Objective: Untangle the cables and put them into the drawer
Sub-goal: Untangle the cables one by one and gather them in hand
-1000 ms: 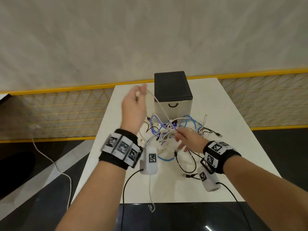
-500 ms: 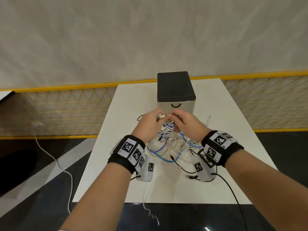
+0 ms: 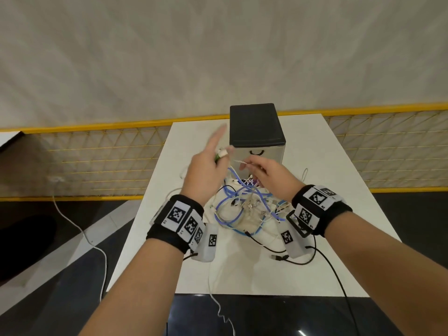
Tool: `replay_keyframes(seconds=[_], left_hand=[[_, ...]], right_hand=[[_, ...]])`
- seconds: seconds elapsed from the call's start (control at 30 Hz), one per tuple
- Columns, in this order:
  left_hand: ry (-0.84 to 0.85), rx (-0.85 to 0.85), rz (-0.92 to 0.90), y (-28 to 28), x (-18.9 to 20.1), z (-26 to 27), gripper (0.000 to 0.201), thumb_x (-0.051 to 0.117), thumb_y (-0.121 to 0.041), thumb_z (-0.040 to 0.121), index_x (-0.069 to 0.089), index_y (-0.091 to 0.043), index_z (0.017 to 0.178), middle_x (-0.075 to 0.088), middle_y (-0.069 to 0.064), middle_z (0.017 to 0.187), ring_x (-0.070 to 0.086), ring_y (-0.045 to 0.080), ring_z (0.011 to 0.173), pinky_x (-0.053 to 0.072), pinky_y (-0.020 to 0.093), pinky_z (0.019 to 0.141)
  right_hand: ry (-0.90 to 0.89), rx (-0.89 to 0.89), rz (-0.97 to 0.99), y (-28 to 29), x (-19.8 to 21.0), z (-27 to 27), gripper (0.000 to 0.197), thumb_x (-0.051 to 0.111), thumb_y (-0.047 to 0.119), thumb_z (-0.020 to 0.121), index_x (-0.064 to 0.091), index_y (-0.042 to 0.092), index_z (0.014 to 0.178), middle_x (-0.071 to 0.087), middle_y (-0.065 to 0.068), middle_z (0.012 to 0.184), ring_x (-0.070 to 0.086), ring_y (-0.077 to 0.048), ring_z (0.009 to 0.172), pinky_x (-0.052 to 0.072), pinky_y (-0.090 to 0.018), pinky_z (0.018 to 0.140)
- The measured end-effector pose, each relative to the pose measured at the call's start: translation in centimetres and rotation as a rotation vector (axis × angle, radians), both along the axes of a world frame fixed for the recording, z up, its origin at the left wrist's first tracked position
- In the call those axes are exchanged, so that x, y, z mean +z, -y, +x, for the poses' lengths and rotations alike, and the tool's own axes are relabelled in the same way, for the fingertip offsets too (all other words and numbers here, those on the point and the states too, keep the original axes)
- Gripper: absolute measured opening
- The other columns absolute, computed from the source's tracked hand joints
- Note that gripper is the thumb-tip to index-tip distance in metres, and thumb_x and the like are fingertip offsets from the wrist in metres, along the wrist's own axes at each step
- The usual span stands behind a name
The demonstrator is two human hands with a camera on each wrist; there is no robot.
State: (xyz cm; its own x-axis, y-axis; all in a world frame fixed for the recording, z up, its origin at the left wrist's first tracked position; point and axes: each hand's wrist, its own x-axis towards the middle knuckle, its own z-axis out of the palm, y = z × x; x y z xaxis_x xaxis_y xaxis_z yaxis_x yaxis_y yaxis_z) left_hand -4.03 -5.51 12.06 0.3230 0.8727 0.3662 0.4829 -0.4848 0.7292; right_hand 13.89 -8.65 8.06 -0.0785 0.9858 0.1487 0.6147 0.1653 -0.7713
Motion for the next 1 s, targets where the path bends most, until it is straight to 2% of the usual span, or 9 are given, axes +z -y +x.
replay_keyframes(seconds=[0.13, 0.23, 0.33, 0.43, 0.63, 0.77, 0.8, 0.87, 1.0], left_hand=[[-0.236, -0.060, -0.109, -0.1, -1.2, 0.7, 0.013, 0.053, -0.034, 0.100, 0.061, -0.023, 0.102, 0.055, -0.007, 0.068, 0.051, 0.012, 0.061, 0.039, 0.027, 0.058], [-0.178, 0.002, -0.077, -0.6, -0.9, -0.1, 0.016, 0.056, -0.028, 0.099, 0.058, -0.019, 0.087, 0.052, -0.008, 0.064, 0.044, 0.005, 0.054, 0.033, 0.016, 0.051], [-0.169, 0.023, -0.082, -0.5, 0.3, -0.9, 0.010, 0.061, -0.028, 0.096, 0.063, -0.019, 0.093, 0.060, -0.005, 0.073, 0.051, 0.007, 0.061, 0.037, 0.012, 0.054], [-0.115, -0.037, -0.140, -0.1, 0.9, -1.9, 0.023, 0.059, -0.010, 0.090, 0.061, -0.026, 0.106, 0.066, 0.010, 0.097, 0.058, 0.024, 0.071, 0.049, 0.033, 0.066], [0.098, -0.038, -0.213, 2.1, 1.6, -2.9, 0.048, 0.051, 0.004, 0.085, 0.058, -0.025, 0.122, 0.044, -0.003, 0.069, 0.039, 0.003, 0.046, 0.035, 0.015, 0.050], [0.164, -0.044, -0.217, 4.0, 2.1, -3.1, 0.045, 0.050, 0.007, 0.087, 0.058, -0.016, 0.125, 0.050, 0.038, 0.107, 0.043, -0.002, 0.045, 0.034, 0.008, 0.051], [0.167, -0.047, -0.233, 4.3, 2.1, -3.2, 0.045, 0.051, 0.006, 0.087, 0.058, -0.017, 0.125, 0.051, 0.033, 0.096, 0.042, -0.001, 0.045, 0.035, 0.010, 0.049], [0.165, -0.055, -0.284, 5.0, 2.0, -3.5, 0.045, 0.051, 0.003, 0.089, 0.058, -0.022, 0.125, 0.055, -0.008, 0.070, 0.038, 0.002, 0.044, 0.035, 0.015, 0.045], [0.172, -0.113, -0.394, 6.5, 2.1, -4.5, 0.041, 0.051, -0.005, 0.095, 0.054, -0.024, 0.131, 0.043, -0.015, 0.047, 0.032, 0.008, 0.045, 0.031, 0.019, 0.045]], right_hand=[[-0.019, 0.016, 0.141, 0.3, 1.8, -0.8, 0.018, 0.042, 0.020, 0.101, 0.059, 0.015, 0.106, 0.048, 0.013, 0.068, 0.046, 0.002, 0.057, 0.037, -0.011, 0.057], [0.020, -0.005, 0.075, 0.8, 1.7, -0.4, 0.019, 0.044, 0.022, 0.100, 0.059, 0.010, 0.103, 0.055, 0.006, 0.076, 0.048, -0.004, 0.060, 0.040, -0.015, 0.060], [0.080, 0.026, -0.021, 1.5, 1.1, 0.0, 0.019, 0.043, 0.021, 0.100, 0.060, 0.011, 0.097, 0.060, 0.002, 0.078, 0.060, -0.015, 0.067, 0.052, -0.030, 0.069], [-0.014, 0.100, -0.133, 2.8, 0.9, -0.4, 0.015, 0.042, 0.015, 0.100, 0.056, 0.014, 0.103, 0.065, -0.002, 0.081, 0.068, -0.017, 0.067, 0.056, -0.030, 0.066], [-0.018, 0.373, -0.442, 6.6, -1.9, -3.0, 0.015, 0.041, 0.008, 0.098, 0.045, 0.016, 0.109, 0.072, -0.012, 0.086, 0.071, -0.024, 0.070, 0.056, -0.036, 0.065], [0.053, 0.506, -0.605, 9.0, -5.0, -4.8, 0.019, 0.043, 0.008, 0.096, 0.053, 0.014, 0.111, 0.072, -0.013, 0.093, 0.071, -0.025, 0.077, 0.054, -0.031, 0.068], [0.078, 0.556, -0.651, 9.6, -5.7, -5.2, 0.021, 0.046, 0.010, 0.095, 0.058, 0.014, 0.112, 0.072, -0.012, 0.096, 0.072, -0.024, 0.078, 0.054, -0.031, 0.070], [0.173, 0.632, -0.686, 10.5, -6.6, -5.6, 0.022, 0.054, 0.024, 0.094, 0.067, 0.015, 0.111, 0.073, -0.005, 0.098, 0.072, -0.021, 0.078, 0.054, -0.031, 0.078], [0.335, 0.485, -0.502, 10.7, -5.8, -4.9, 0.034, 0.054, 0.048, 0.091, 0.071, 0.018, 0.090, 0.070, 0.006, 0.080, 0.067, -0.005, 0.064, 0.045, -0.020, 0.070]])
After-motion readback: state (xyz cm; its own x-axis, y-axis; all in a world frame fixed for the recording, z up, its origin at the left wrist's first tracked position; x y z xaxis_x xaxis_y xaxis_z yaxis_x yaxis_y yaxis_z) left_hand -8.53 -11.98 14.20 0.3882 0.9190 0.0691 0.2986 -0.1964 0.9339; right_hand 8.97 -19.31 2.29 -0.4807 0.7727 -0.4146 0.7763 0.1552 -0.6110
